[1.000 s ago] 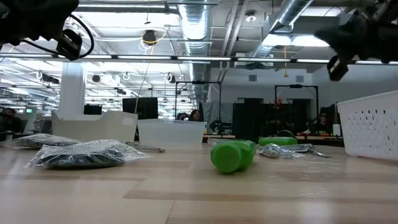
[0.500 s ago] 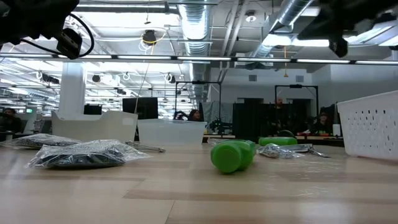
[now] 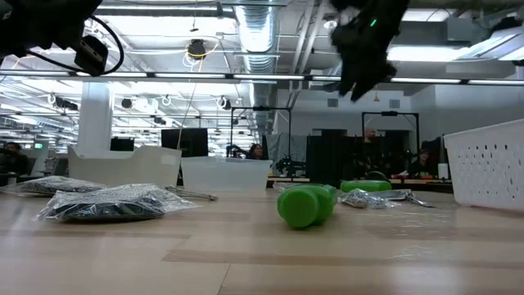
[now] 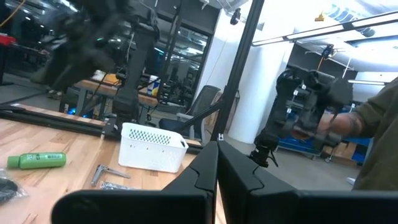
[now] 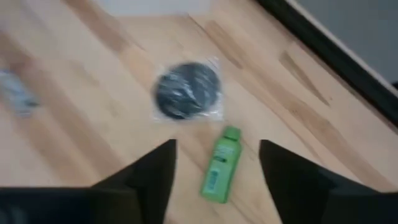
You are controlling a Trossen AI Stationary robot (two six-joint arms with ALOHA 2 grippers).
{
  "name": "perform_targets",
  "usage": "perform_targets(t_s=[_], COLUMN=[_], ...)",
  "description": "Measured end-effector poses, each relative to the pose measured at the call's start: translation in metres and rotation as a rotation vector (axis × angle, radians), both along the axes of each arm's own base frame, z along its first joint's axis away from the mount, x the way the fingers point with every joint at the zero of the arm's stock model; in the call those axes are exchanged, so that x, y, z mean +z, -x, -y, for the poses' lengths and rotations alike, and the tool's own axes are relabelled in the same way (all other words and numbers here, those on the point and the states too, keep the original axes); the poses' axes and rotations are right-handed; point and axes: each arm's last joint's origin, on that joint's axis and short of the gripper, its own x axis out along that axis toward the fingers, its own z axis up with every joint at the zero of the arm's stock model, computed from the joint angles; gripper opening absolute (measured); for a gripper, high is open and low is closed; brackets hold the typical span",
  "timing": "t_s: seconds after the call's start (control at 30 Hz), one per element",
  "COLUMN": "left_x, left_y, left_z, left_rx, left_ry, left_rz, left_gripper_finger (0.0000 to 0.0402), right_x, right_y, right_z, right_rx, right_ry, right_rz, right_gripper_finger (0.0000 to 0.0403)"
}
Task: Pick & Place Travel size toiletries
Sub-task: Put the green shampoo into the bottom white bin
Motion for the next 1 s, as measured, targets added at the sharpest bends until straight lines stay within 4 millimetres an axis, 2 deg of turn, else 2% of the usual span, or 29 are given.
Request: perform_targets(t_s=[0.13, 0.23, 0.43, 0.77, 1.0], left_x=[0.001, 0.001, 0.001, 0.001, 0.002], left_y=[0.000, 0.000, 0.000, 0.000, 0.000], left_z=[0.000, 0.000, 0.000, 0.000, 0.000], left_rx=[0.001, 0.001, 0.002, 0.004, 0.004], left_ry=[0.003, 0.004, 0.005, 0.006, 0.008], left_rz=[0.006, 0.009, 0.011, 0.013, 0.017], left_gripper_finger=[0.0001, 0.0001, 0.0001, 0.0001, 0.0001], right_x=[-0.030, -0.054, -0.087, -0.126, -0.147], right_y=[-0.016, -0.023, -0.031, -0.036, -0.040], right_z=[0.024, 0.038, 0.058, 0.082, 0.084], right_rx=[-0.058, -0.062, -0.044, -0.033, -0.016], right_ry=[-0.043, -0.087, -0.165, -0.244, -0.296], right_rz=[-0.100, -0.175, -0.254, -0.290, -0.320], right_gripper_finger=[0.0268, 0.0269, 0.0261, 0.0259, 0.0258])
